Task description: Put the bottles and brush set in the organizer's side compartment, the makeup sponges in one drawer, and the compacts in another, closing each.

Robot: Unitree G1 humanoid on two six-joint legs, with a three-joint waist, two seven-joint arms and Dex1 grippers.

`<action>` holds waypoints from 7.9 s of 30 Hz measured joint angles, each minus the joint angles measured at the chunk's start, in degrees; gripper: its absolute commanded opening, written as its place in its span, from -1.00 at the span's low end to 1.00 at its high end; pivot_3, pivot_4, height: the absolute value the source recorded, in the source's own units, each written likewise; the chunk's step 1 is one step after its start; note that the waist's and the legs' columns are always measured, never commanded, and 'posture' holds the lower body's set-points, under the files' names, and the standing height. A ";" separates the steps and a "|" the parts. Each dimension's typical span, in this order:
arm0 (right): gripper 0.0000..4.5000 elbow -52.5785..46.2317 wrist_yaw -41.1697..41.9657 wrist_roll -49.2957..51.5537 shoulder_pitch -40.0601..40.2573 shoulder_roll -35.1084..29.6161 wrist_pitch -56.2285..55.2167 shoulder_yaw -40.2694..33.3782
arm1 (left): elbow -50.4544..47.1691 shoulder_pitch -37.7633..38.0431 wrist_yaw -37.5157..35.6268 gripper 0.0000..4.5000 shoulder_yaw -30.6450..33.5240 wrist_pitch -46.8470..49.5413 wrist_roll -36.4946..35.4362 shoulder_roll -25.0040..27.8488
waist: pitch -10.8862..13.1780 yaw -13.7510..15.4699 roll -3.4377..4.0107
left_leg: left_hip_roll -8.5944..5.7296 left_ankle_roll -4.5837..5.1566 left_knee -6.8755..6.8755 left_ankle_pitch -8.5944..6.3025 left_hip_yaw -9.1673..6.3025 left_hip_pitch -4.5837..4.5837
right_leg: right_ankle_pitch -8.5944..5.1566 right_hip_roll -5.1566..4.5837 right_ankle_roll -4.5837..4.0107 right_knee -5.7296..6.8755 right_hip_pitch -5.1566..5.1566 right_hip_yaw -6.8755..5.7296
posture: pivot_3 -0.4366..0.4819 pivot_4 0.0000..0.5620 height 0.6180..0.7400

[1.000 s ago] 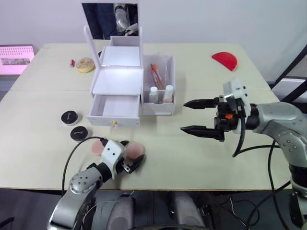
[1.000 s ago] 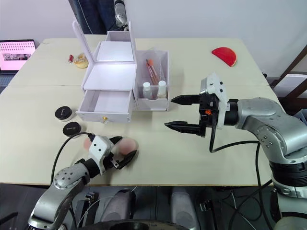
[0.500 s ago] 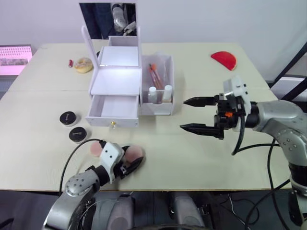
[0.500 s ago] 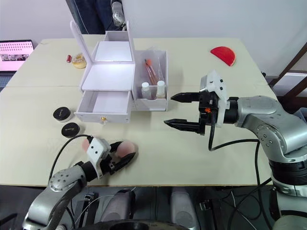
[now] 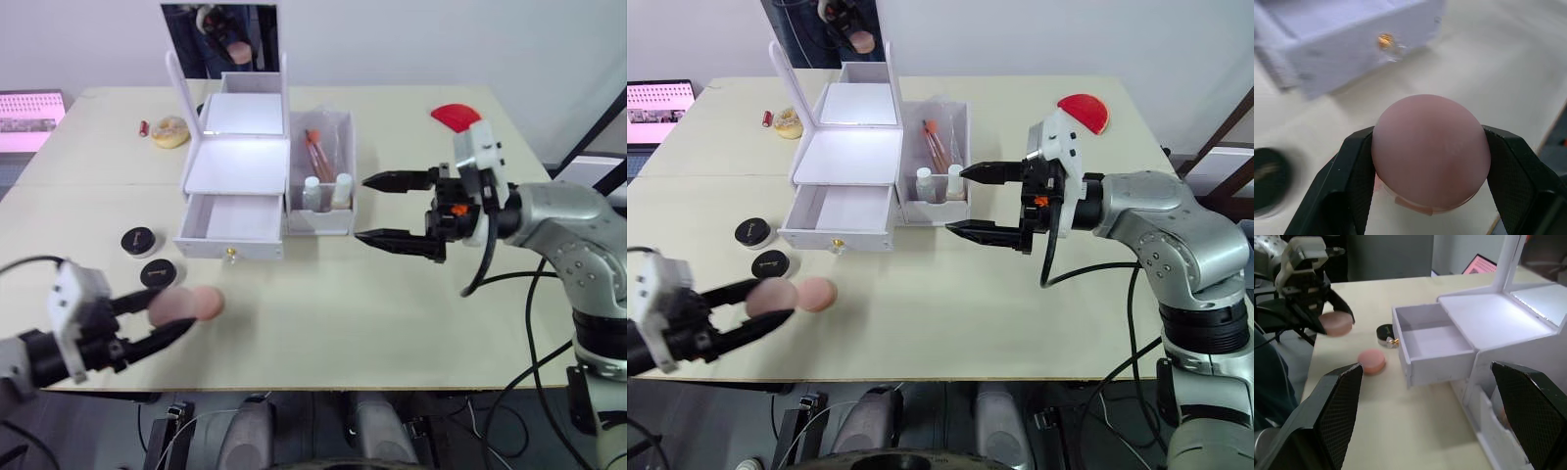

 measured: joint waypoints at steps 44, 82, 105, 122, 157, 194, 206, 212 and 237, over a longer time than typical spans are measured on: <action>1.00 -6.67 -10.99 -2.65 9.71 2.65 -1.27 -0.62 | 53.92 -63.64 -29.89 0.18 -41.39 -13.28 24.12 1.02 | 0.01 -0.33 -0.04 | 0.00 0.01 -0.03 0.01 -0.05 0.00 | 0.04 0.05 -0.01 0.16 0.01 0.01 | -0.05 -0.47 0.99; 1.00 1.69 -8.11 -5.37 13.37 -4.36 -4.57 -8.10 | 43.63 -42.78 -22.74 -0.55 -13.70 0.61 16.98 11.51 | 0.03 -1.47 -0.04 | 0.00 0.02 -0.11 0.01 -0.07 0.00 | -0.03 0.03 0.08 0.13 0.00 0.00 | -0.05 -0.47 0.99; 1.00 33.40 6.25 -16.38 37.23 -9.47 -29.77 -28.62 | 65.32 -4.76 -16.35 0.98 19.07 -22.89 25.50 10.17 | -0.03 -1.81 -0.12 | 0.01 0.00 -0.07 0.00 0.03 0.12 | -0.10 -0.04 0.13 0.10 0.02 0.00 | -0.05 -0.47 0.99; 1.00 22.86 5.51 -13.70 35.72 -7.64 -27.42 -24.80 | 55.72 -5.25 -16.52 0.98 14.04 -22.77 22.38 5.58 | -0.06 -1.74 -0.05 | 0.02 0.00 -0.05 0.00 0.05 0.13 | -0.06 -0.04 0.09 0.15 0.05 0.03 | -0.05 -0.47 0.99; 1.00 1.82 2.46 -7.79 0.81 2.89 -4.73 9.21 | 9.14 -5.07 23.25 0.98 -26.73 -15.90 30.49 -27.40 | -0.15 -0.08 -0.09 | 0.00 0.00 0.12 0.01 -0.05 0.14 | 0.17 0.06 -0.23 0.19 0.14 0.03 | -0.05 -0.47 0.99; 1.00 0.05 0.91 -6.99 1.52 1.28 -0.80 7.77 | 0.88 -0.04 17.43 0.63 -19.11 -13.08 18.12 -21.06 | -0.32 -0.05 0.79 | -0.98 -0.01 -0.07 0.10 -1.52 -0.02 | -0.61 -1.09 0.29 0.14 0.87 -1.49 | -0.05 -0.47 0.99; 1.00 0.92 1.94 -7.92 3.40 0.04 -2.33 6.31 | 3.16 -5.67 10.51 0.63 2.61 -1.78 0.32 -3.57 | -0.27 -0.03 0.77 | -0.98 -0.02 -0.04 0.09 -1.39 -0.05 | -0.70 -1.11 0.43 0.08 0.81 -1.43 | -0.05 -0.47 0.99; 1.00 1.48 1.85 -8.69 3.81 -1.44 -2.54 4.33 | 12.16 -19.18 6.07 0.63 -0.68 0.46 -1.88 4.83 | -0.19 -0.51 0.71 | -0.98 -0.01 -0.16 0.09 -1.19 -0.07 | -0.58 -1.10 0.25 0.03 0.71 -1.25 | -0.05 -0.47 0.99; 1.00 -1.71 -1.50 -8.21 6.23 -1.62 -0.51 3.12 | 16.75 -11.78 9.82 0.99 -27.97 -12.25 19.81 -14.69 | -0.17 -0.07 0.52 | -0.98 0.02 -0.09 0.07 -0.74 -0.05 | -0.49 -1.02 0.22 0.14 0.47 -0.66 | -0.05 -0.47 0.99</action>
